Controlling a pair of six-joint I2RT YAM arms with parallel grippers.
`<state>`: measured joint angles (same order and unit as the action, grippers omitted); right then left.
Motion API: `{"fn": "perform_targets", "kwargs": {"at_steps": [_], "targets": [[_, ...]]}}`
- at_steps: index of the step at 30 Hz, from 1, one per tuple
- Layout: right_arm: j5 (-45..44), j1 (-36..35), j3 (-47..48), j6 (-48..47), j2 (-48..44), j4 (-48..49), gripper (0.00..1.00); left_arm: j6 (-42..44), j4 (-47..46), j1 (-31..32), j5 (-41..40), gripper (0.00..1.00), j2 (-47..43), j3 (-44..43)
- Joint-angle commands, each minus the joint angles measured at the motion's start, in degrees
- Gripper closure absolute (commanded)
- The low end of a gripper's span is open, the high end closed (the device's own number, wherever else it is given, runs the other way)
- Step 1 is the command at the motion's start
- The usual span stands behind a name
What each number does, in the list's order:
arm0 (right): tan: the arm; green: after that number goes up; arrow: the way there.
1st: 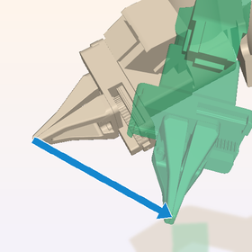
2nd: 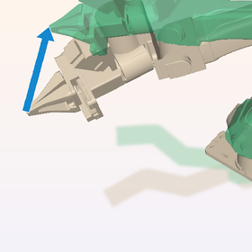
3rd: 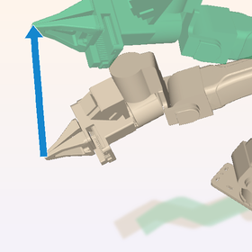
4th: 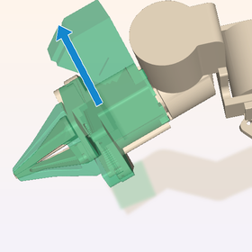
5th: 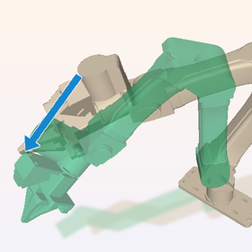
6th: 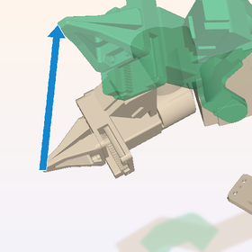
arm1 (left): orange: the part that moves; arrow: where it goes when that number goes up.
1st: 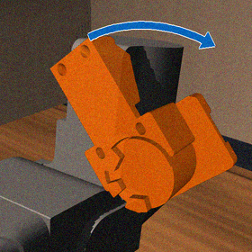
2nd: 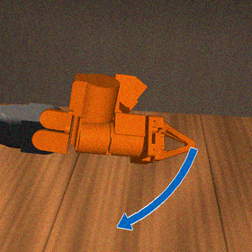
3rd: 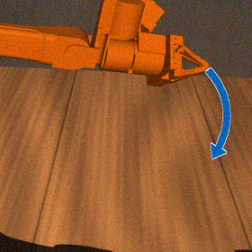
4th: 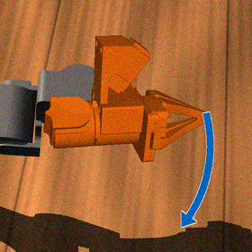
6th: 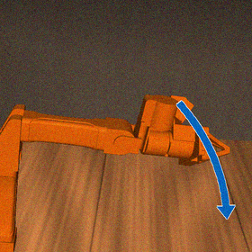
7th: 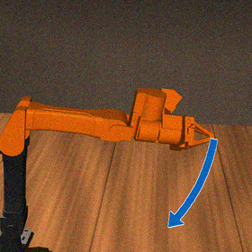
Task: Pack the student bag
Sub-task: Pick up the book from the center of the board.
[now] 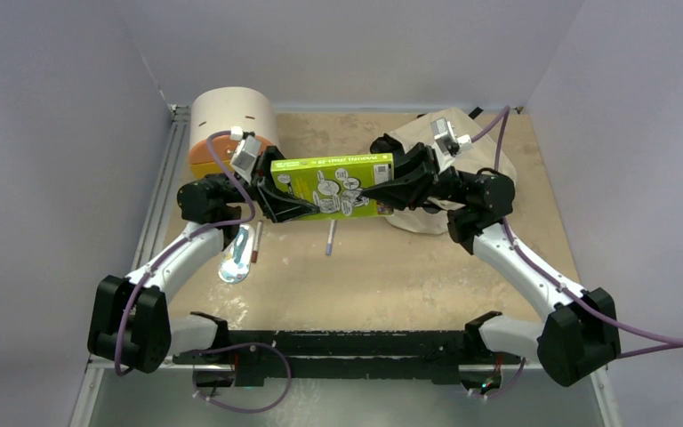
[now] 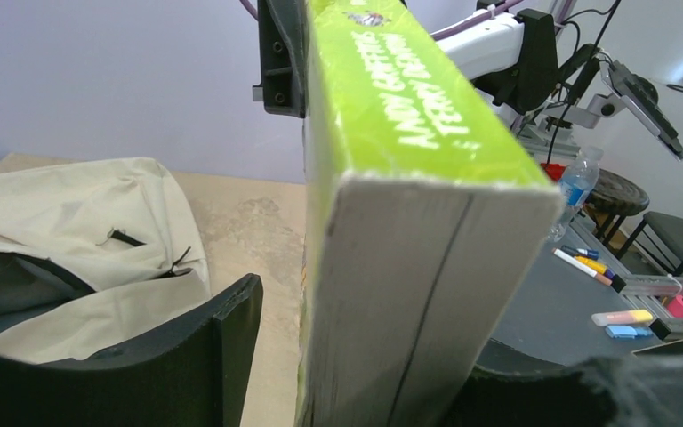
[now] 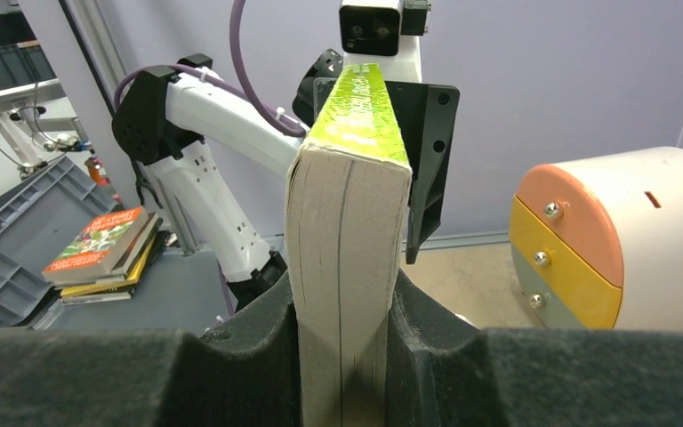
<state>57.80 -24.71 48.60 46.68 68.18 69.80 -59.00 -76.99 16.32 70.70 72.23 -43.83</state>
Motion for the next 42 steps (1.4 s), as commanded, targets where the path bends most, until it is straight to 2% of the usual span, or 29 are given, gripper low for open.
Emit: {"fn": "perform_targets", "kwargs": {"at_steps": [1, 6, 8, 9, 10, 11, 12, 15, 19, 21, 24, 28, 30, 33, 36, 40, 42], "targets": [[-3.92, -0.75, 1.63, -0.17, -0.56, 6.66, 1.00, 1.64, 0.02, 0.71, 0.17, 0.52, -0.54, -0.82], [-4.13, -0.94, 1.43, -0.42, 0.17, 6.66, 1.00, 2.01, 0.97, 0.85, -0.48, 0.68, -0.77, -0.82], [-4.71, -1.00, 0.99, -0.72, 0.10, 6.39, 1.00, 2.11, 1.68, 0.88, -0.76, 0.83, -0.71, -0.98], [-5.09, -1.00, 0.78, -1.06, 0.06, 5.85, 1.00, 2.24, 2.46, 0.84, -0.90, 0.97, -0.62, -1.25], [-6.09, -0.99, 0.72, -2.21, -0.25, 3.96, 1.00, 2.34, 3.58, 0.82, -1.07, 1.00, -0.60, -1.33], [-6.96, -0.98, 0.80, -3.48, -0.71, 1.79, 0.99, 2.56, 4.61, 0.83, -1.17, 1.00, -0.51, -1.54], [-7.92, -1.02, 1.00, -4.92, -1.16, -1.03, 0.93, 2.76, 5.33, 0.83, -1.17, 1.00, -0.43, -1.55], [-14.70, -0.99, 2.98, -12.40, -3.53, -15.52, 0.63, 4.33, 9.02, 0.76, -2.51, 1.00, -0.70, -0.94], [-29.56, -0.89, 6.92, -20.78, -6.98, -38.27, 0.42, 9.85, 20.99, 0.39, -6.63, 1.00, -1.72, -0.02], [-37.91, -0.87, 7.92, -20.38, -8.59, -45.28, 0.37, 12.79, 29.09, -0.07, -8.60, 1.00, -1.70, -0.52], [-51.69, -0.89, 10.06, -20.29, -9.45, -55.99, 0.37, 16.59, 40.27, -0.39, -11.87, 1.00, -1.01, -2.13], [-68.82, -0.90, 13.24, -17.07, -5.42, -68.77, 0.35, 22.47, 56.66, -0.41, -12.93, 1.00, 3.19, -7.25], [-72.33, -0.86, 16.12, -16.33, -0.87, -75.41, 0.33, 24.91, 63.26, -0.41, -14.26, 1.00, 5.37, -9.37], [-73.55, -0.21, 21.49, -17.36, 7.29, -83.49, 0.31, 26.99, 68.08, -0.41, -17.81, 1.00, 6.07, -9.84], [-73.46, 0.01, 27.86, -20.23, 15.99, -88.26, 0.26, 27.33, 69.80, -0.40, -21.53, 1.00, 4.94, -9.06], [-76.80, 0.01, 34.90, -22.95, 24.59, -90.53, 0.13, 27.50, 70.82, -0.34, -21.36, 1.00, 4.14, -8.42], [-80.23, 0.01, 38.60, -23.76, 28.33, -92.72, 0.12, 27.45, 70.80, -0.32, -21.05, 1.00, 3.54, -7.98]]}}
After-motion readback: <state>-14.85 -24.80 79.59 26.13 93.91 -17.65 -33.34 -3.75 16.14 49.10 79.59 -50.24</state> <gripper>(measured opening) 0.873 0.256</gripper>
